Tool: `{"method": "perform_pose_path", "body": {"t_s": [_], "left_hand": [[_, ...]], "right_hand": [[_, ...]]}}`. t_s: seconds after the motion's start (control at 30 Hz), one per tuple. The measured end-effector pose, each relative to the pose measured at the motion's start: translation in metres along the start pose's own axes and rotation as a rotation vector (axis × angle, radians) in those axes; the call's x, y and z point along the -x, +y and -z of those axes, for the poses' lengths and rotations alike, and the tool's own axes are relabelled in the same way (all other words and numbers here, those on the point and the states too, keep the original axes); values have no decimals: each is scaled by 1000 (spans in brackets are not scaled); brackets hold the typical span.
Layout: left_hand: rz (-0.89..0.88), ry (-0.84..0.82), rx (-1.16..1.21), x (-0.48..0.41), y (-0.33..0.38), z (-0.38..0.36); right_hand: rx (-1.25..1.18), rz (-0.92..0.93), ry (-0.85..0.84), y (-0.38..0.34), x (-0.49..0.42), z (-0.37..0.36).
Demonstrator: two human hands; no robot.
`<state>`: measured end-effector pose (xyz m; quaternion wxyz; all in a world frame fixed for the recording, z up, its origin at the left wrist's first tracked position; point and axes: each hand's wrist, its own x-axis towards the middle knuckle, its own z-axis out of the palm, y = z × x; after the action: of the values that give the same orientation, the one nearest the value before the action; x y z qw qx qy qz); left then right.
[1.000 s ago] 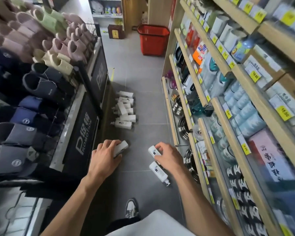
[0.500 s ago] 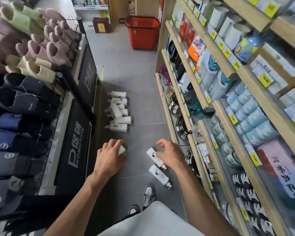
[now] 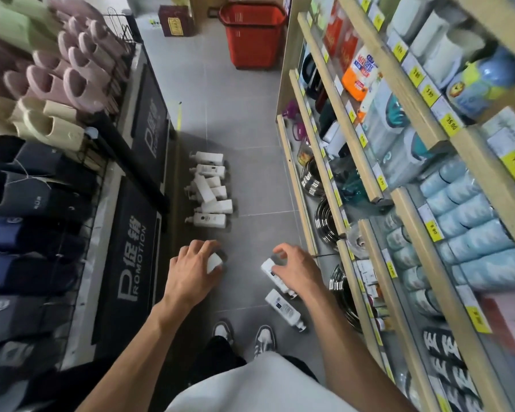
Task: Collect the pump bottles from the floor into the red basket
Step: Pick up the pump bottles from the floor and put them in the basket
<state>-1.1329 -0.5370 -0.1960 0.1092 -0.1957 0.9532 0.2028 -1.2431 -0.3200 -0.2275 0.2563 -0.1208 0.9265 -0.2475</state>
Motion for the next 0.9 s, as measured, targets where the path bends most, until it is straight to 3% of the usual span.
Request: {"method": "perform_pose_path", "body": {"t_s": [0.47, 0.9], "left_hand": [[-39, -151, -51, -108, -76, 14], [-37, -327, -159, -201, -110, -57]], "right_hand": [[-48, -143, -36, -50, -87, -32], [-126, -449, -52, 38, -118, -90]]}}
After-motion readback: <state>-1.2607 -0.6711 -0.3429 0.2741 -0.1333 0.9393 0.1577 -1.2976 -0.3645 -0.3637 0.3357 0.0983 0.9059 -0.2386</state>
